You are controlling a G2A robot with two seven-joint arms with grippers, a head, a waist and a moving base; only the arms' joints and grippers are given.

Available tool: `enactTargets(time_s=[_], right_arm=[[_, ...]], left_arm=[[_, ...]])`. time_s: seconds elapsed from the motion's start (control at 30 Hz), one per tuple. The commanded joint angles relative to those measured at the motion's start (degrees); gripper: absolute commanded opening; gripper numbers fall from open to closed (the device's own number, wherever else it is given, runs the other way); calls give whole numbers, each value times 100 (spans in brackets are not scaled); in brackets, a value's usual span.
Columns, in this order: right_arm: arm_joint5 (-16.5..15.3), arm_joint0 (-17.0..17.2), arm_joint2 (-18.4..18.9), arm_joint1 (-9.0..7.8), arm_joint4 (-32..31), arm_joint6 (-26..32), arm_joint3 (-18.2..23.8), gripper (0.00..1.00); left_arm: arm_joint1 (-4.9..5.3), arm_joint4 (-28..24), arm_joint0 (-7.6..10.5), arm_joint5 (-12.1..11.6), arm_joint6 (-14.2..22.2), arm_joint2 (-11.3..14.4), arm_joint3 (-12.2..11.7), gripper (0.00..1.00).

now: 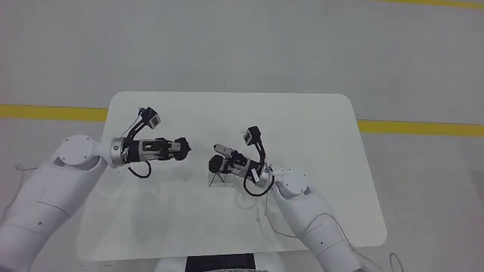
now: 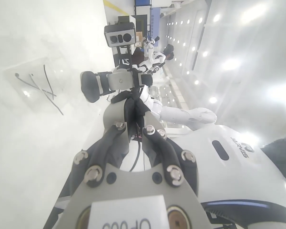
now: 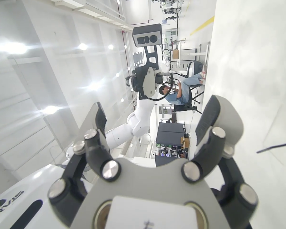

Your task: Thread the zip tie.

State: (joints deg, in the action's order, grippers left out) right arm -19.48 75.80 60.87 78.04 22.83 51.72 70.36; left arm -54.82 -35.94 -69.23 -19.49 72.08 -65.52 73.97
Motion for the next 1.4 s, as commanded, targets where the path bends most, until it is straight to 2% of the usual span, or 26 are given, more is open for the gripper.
enactTargets(time_s=[0.0,0.17,0.23,0.37,0.43,0.7,0.77,0.83,0.93,1.07,1.37], right_arm=[[0,0,0,0,0,0,0,100],[0,0,0,0,0,0,0,100],[0,0,0,0,0,0,0,100],[0,0,0,0,0,0,0,100],[0,0,0,0,0,0,0,100],[0,0,0,0,0,0,0,100],[0,0,0,0,0,0,0,100],[0,0,0,0,0,0,0,100],[0,0,0,0,0,0,0,100],[0,0,0,0,0,0,0,100],[0,0,0,0,0,0,0,100]], left_arm=[[-37,95,-46,1,188,-217,41,0],[-216,-63,-154,1,756,-722,-57,0],[-313,-121,-196,1,756,-835,-31,0],[-436,-191,-280,1,756,-943,3,0],[-466,-137,-270,1,756,-949,-39,0],[-466,-137,-270,1,756,-949,-39,0],[-466,40,-262,1,529,-936,-55,0],[-479,198,-251,1,512,-932,-69,0],[-538,32,-229,1,756,-1026,-126,0],[-647,-91,-269,1,756,-1183,-55,0],[-881,276,-287,1,756,-1499,-34,0]])
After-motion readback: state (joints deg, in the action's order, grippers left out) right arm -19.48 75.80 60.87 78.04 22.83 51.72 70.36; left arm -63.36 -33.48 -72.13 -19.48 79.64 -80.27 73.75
